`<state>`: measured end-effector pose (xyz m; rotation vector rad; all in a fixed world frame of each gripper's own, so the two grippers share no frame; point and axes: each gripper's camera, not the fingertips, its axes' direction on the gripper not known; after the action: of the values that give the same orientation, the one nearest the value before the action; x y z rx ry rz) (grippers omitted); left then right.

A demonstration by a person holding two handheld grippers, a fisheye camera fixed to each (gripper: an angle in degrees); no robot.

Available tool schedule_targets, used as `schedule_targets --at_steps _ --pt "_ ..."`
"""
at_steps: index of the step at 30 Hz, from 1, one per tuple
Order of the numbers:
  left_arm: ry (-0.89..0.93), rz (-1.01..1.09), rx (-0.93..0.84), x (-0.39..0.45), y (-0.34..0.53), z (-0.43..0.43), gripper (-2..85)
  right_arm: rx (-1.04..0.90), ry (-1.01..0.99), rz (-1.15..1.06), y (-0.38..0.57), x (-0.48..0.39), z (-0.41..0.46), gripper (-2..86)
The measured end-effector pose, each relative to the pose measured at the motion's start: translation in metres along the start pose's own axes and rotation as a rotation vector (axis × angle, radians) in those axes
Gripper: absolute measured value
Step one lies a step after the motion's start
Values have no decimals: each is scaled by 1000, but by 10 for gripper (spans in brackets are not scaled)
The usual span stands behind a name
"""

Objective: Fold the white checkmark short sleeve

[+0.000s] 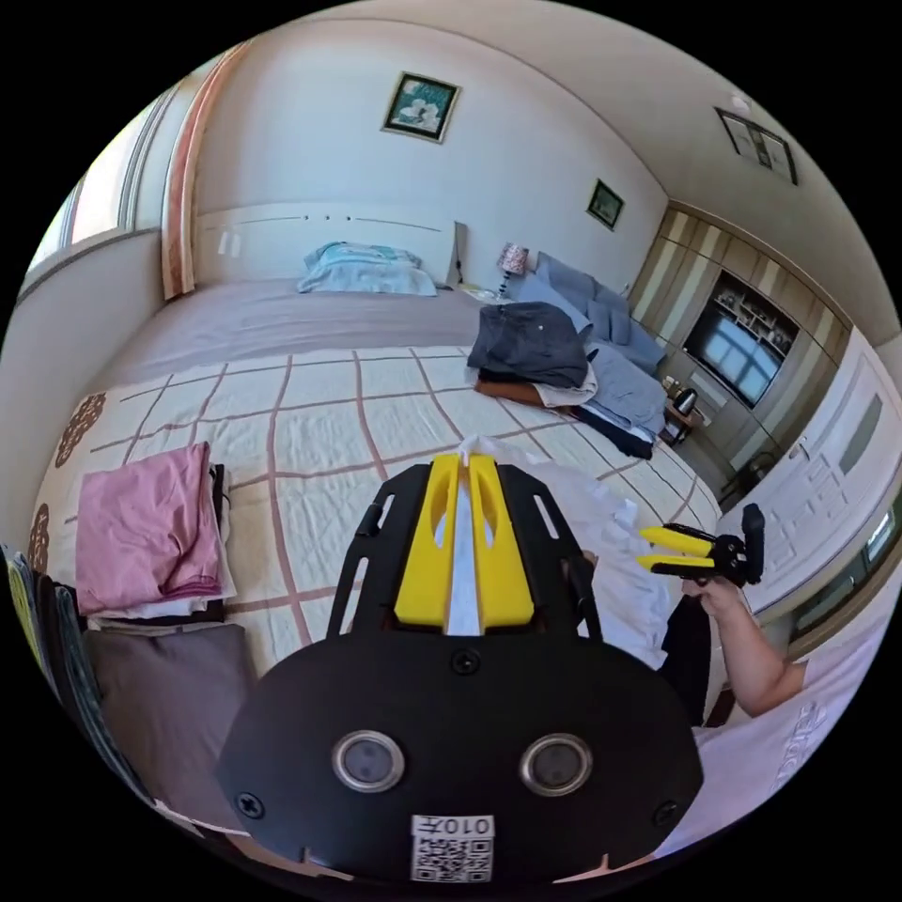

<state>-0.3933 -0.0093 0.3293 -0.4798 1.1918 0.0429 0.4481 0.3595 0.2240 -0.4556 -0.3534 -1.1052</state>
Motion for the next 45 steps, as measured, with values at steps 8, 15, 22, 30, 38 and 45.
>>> schedule_targets --at_steps 8,15,22,30,38,45 --pt "-181 49 -70 -8 78 7 62 -2 -25 -321 93 -134 12 126" --pt "-10 35 -278 -18 143 39 89 -123 179 -415 98 -165 62 100" --pt "-19 180 -225 -10 108 53 110 -103 -2 -354 81 -121 10 47" --pt "73 447 -289 2 92 81 115 25 -117 -156 92 -46 -50 42" --pt "361 421 -373 -17 95 83 39 -111 -13 -110 70 16 -28 40" --pt "342 418 43 -26 54 -29 6 84 86 -152 -30 67 -89 39"
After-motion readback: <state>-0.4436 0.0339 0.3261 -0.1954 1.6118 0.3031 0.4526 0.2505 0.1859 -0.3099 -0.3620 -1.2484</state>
